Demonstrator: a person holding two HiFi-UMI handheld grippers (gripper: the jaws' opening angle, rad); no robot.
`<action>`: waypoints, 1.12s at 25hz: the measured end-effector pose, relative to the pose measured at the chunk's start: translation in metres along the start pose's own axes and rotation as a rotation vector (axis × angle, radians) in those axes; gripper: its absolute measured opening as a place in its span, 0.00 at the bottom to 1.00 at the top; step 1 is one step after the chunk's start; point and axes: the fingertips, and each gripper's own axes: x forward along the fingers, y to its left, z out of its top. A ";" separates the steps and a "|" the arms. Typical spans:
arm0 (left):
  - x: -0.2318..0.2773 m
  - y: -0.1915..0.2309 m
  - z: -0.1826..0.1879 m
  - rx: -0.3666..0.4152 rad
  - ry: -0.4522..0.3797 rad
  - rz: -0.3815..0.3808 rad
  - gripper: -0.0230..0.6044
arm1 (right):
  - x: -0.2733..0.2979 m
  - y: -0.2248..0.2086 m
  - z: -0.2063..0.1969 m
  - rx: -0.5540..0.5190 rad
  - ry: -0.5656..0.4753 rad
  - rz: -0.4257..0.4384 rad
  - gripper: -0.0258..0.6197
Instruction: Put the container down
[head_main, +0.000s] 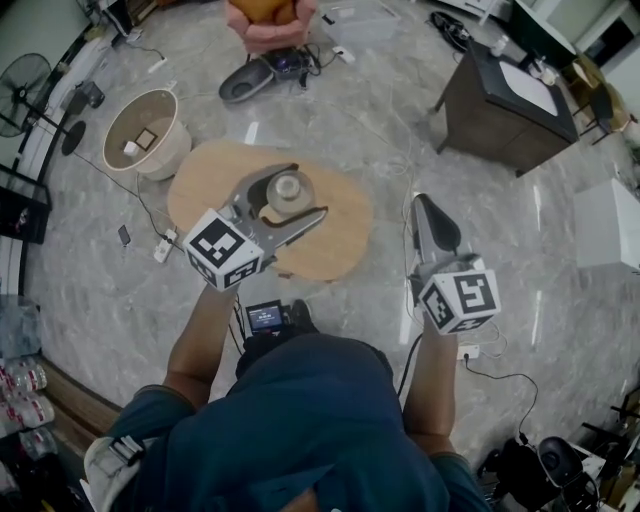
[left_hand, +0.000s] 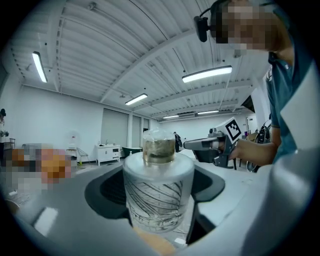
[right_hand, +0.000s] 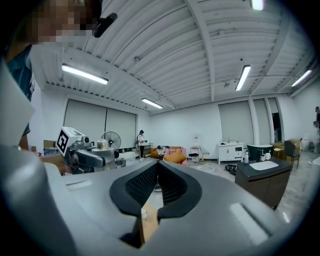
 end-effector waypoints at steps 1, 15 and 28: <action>0.001 0.006 -0.001 -0.001 -0.002 -0.009 0.57 | 0.005 0.001 0.000 0.000 0.001 -0.008 0.06; 0.019 0.084 -0.022 -0.070 0.000 -0.015 0.57 | 0.088 -0.008 -0.010 0.016 0.060 0.002 0.06; 0.086 0.163 -0.081 -0.130 0.049 0.104 0.57 | 0.207 -0.054 -0.049 0.042 0.153 0.171 0.06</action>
